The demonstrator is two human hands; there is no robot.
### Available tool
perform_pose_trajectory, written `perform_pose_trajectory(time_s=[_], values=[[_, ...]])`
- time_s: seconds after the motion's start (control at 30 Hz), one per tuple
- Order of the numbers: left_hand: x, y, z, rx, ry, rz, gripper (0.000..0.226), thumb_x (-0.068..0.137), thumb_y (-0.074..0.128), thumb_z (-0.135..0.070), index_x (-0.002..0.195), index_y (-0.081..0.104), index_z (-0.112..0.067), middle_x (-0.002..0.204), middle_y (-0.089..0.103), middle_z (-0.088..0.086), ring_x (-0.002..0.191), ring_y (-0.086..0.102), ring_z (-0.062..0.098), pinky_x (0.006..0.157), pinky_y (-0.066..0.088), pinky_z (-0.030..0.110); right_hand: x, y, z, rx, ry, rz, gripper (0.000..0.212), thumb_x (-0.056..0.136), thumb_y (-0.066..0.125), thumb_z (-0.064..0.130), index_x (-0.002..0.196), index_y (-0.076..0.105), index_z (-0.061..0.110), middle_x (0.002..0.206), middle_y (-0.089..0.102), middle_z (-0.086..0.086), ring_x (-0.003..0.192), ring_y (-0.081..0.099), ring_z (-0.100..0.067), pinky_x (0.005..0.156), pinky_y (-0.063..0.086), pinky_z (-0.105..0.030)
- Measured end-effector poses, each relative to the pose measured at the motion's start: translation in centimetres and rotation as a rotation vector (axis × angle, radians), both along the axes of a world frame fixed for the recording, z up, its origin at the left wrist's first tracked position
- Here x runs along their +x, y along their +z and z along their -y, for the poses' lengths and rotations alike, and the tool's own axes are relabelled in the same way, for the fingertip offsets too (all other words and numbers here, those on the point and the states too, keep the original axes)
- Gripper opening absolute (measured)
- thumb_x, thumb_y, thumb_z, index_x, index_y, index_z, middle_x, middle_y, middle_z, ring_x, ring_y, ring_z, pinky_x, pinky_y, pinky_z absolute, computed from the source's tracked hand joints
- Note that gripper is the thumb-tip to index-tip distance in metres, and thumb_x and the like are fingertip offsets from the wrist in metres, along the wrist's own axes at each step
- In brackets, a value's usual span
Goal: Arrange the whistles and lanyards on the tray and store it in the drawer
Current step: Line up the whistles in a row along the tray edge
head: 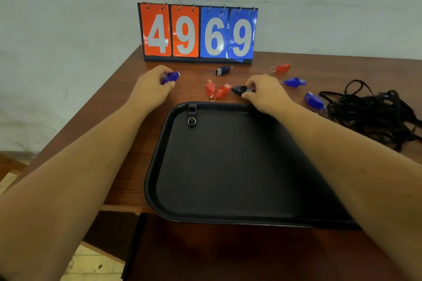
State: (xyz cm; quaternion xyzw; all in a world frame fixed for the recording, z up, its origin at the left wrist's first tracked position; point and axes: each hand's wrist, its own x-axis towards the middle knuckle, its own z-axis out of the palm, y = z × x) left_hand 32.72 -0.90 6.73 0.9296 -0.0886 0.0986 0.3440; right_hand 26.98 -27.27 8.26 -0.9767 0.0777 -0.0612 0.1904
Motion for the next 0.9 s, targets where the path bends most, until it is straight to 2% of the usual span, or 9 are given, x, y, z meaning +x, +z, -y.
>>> perform_pose_trajectory(time_s=[0.1, 0.2, 0.4, 0.53, 0.63, 0.7, 0.8, 0.83, 0.9], values=[[-1.4, 0.9, -0.1, -0.239, 0.074, -0.076, 0.029, 0.096, 0.059, -0.030, 0.120, 0.050, -0.018, 0.114, 0.063, 0.004, 0.087, 0.064, 0.013, 0.080, 0.050, 0.030, -0.9, 0.7, -0.2, 0.118, -0.052, 0.113, 0.031, 0.095, 0.067, 0.029, 0.122, 0.062, 0.014, 0.121, 0.063, -0.006, 0.097, 0.054, -0.013, 0.085, 0.044, -0.027], [-3.2, 2.0, -0.3, -0.439, 0.056, -0.153, 0.020, 0.095, 0.057, -0.020, 0.112, 0.047, -0.016, 0.098, 0.068, 0.006, 0.063, 0.058, 0.011, 0.061, 0.048, 0.024, -2.7, 2.0, -1.5, 0.189, -0.023, 0.172, 0.037, 0.095, 0.066, 0.029, 0.129, 0.061, 0.013, 0.123, 0.062, -0.003, 0.099, 0.051, -0.008, 0.084, 0.040, -0.022], [-8.0, 2.3, -1.1, -0.644, -0.005, -0.233, 0.012, 0.097, 0.050, -0.012, 0.106, 0.053, -0.019, 0.079, 0.057, 0.004, 0.053, 0.045, 0.011, 0.047, 0.036, 0.021, -7.2, 3.4, -4.5, 0.598, 0.025, 0.179, 0.025, 0.090, 0.073, 0.020, 0.114, 0.066, 0.015, 0.107, 0.066, 0.003, 0.098, 0.063, -0.012, 0.078, 0.051, -0.022], [-9.4, 2.0, -1.9, -0.765, 0.013, -0.260, 0.011, 0.098, 0.048, -0.020, 0.094, 0.058, -0.020, 0.075, 0.055, 0.003, 0.051, 0.043, 0.012, 0.046, 0.034, 0.024, -9.3, 3.6, -5.4, 1.120, 0.015, 0.070, 0.012, 0.095, 0.068, 0.019, 0.104, 0.068, 0.011, 0.105, 0.076, -0.006, 0.103, 0.072, -0.022, 0.089, 0.058, -0.035], [-10.5, 1.9, -1.9, -0.878, 0.068, -0.356, 0.017, 0.100, 0.043, -0.020, 0.103, 0.058, -0.012, 0.075, 0.052, 0.005, 0.054, 0.042, 0.013, 0.051, 0.034, 0.025, -10.3, 3.5, -5.8, 1.380, 0.003, 0.010, 0.015, 0.100, 0.060, 0.018, 0.110, 0.063, 0.007, 0.107, 0.075, -0.013, 0.098, 0.075, -0.027, 0.090, 0.059, -0.044], [-11.2, 1.2, -2.3, -1.123, 0.000, -0.397, 0.027, 0.099, 0.038, -0.017, 0.113, 0.059, -0.005, 0.075, 0.053, 0.005, 0.055, 0.042, 0.012, 0.053, 0.033, 0.026, -10.8, 3.2, -6.1, 1.302, 0.000, -0.004, 0.019, 0.103, 0.054, 0.024, 0.114, 0.063, 0.011, 0.101, 0.073, -0.013, 0.084, 0.076, -0.023, 0.078, 0.062, -0.040], [-11.5, 0.3, -3.3, -1.283, -0.055, -0.384, 0.033, 0.096, 0.035, -0.009, 0.118, 0.059, -0.001, 0.078, 0.054, 0.007, 0.058, 0.045, 0.012, 0.053, 0.034, 0.025, -11.0, 2.8, -6.8, 0.906, 0.007, 0.024, 0.024, 0.106, 0.046, 0.034, 0.118, 0.064, 0.023, 0.086, 0.060, -0.006, 0.061, 0.058, -0.014, 0.056, 0.052, -0.026], [-11.4, 0.3, -3.3, -1.272, -0.037, -0.380, 0.033, 0.096, 0.035, -0.007, 0.119, 0.059, -0.001, 0.079, 0.055, 0.007, 0.058, 0.046, 0.012, 0.053, 0.036, 0.025, -10.9, 2.6, -7.1, 0.796, 0.025, 0.029, 0.024, 0.107, 0.044, 0.032, 0.121, 0.062, 0.025, 0.087, 0.058, -0.005, 0.063, 0.054, -0.013, 0.056, 0.049, -0.025], [-11.4, 0.4, -3.1, -1.208, -0.015, -0.380, 0.030, 0.098, 0.038, -0.007, 0.119, 0.059, -0.003, 0.081, 0.056, 0.007, 0.059, 0.048, 0.011, 0.054, 0.038, 0.025, -10.3, 2.0, -7.7, 0.567, 0.060, -0.004, 0.033, 0.107, 0.041, 0.023, 0.137, 0.054, 0.016, 0.106, 0.062, -0.007, 0.084, 0.060, -0.016, 0.074, 0.051, -0.030]])
